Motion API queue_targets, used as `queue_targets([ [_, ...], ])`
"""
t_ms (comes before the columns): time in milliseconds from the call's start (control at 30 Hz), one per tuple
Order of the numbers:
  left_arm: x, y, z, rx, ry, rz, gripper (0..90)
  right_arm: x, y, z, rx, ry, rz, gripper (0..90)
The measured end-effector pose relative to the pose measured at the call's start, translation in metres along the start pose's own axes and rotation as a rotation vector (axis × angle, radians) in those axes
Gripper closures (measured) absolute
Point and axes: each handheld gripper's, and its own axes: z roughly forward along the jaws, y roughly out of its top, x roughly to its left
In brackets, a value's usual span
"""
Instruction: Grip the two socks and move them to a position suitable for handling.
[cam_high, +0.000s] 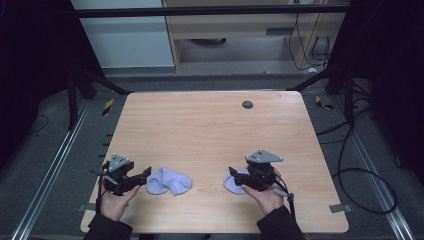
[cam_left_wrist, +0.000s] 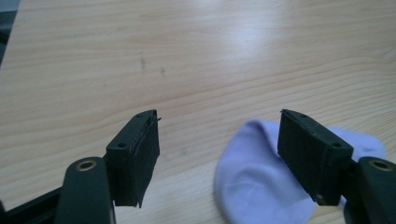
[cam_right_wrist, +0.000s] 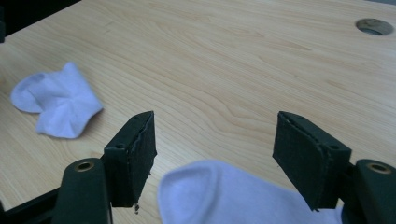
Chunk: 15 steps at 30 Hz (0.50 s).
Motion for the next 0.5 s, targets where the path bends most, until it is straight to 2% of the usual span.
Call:
queue_targets([
  [133,0.008,-0.010,-0.001,0.014,0.020,-0.003,31.7,0.013,0.005,0.010,0.011,0.029,-0.034,31.9],
  [267,0.009,-0.015,-0.001,0.029,0.030,0.007,34.2,0.028,0.009,0.020,0.025,0.053,-0.061,33.8],
  [500,0.008,-0.020,0.005,0.072,0.016,0.022,40.4,0.057,0.015,0.044,0.057,0.104,-0.102,38.6],
])
